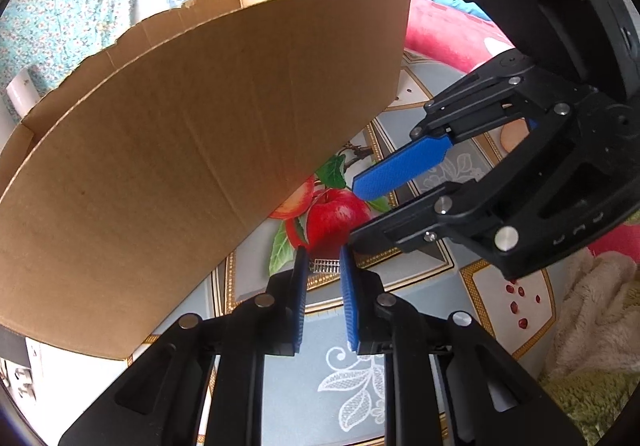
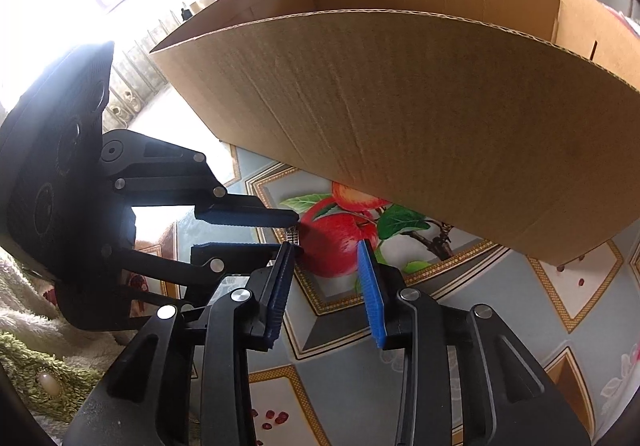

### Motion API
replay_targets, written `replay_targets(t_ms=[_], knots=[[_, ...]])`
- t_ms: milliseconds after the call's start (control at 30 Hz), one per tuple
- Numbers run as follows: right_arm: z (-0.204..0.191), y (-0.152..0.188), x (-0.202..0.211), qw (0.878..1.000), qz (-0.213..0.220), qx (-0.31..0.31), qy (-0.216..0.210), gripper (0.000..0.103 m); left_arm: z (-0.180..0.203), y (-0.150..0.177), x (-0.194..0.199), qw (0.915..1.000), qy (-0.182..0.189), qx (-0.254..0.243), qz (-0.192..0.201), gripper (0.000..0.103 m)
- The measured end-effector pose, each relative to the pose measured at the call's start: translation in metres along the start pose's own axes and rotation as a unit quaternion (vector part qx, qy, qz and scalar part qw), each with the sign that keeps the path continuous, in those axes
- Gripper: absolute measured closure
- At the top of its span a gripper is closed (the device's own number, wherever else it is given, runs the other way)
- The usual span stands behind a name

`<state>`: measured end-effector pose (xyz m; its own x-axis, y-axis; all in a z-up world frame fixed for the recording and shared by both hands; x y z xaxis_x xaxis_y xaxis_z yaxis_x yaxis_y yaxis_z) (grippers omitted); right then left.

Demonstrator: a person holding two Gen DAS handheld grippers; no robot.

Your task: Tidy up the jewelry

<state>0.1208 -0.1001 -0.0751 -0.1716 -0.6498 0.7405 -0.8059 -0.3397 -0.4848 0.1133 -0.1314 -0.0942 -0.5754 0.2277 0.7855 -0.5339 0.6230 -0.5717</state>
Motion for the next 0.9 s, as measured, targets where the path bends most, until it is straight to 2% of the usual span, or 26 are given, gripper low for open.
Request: replay_targets(t_ms=[200,333,600,900], knots=[[0.011,0.0,0.001,1.0,-0.001,-0.008,0.0,0.07,-0.005,-0.002,-0.004,0.9999,0.005,-0.009,0.001,0.088],[0.003,0.003,-0.002,1.0,-0.012,0.024,0.014,0.07,-0.003,-0.001,-0.004,0.9999,0.0,-0.013,0.008,0.091],[-0.01,0.007,-0.01,0.996,-0.03,0.074,0.041,0.07,-0.014,-0.002,-0.008,0.9997,0.019,0.017,0.005,0.1],[-0.021,0.001,-0.019,0.995,-0.03,0.087,0.043,0.07,-0.024,-0.001,-0.01,0.9993,0.025,0.026,0.01,0.1]])
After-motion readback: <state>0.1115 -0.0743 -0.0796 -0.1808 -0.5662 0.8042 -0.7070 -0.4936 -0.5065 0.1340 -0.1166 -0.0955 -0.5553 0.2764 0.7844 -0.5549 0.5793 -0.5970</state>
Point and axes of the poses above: each gripper's, at about its wrist camera, not at the fingertips, and x roughly against the way its jaws point, z to its right, y to its underside, the point moved 8 cm from there along -x, roughly the way its jaws point, and after that the axes turned 14 degrees about -y, right-handed, at the moved point
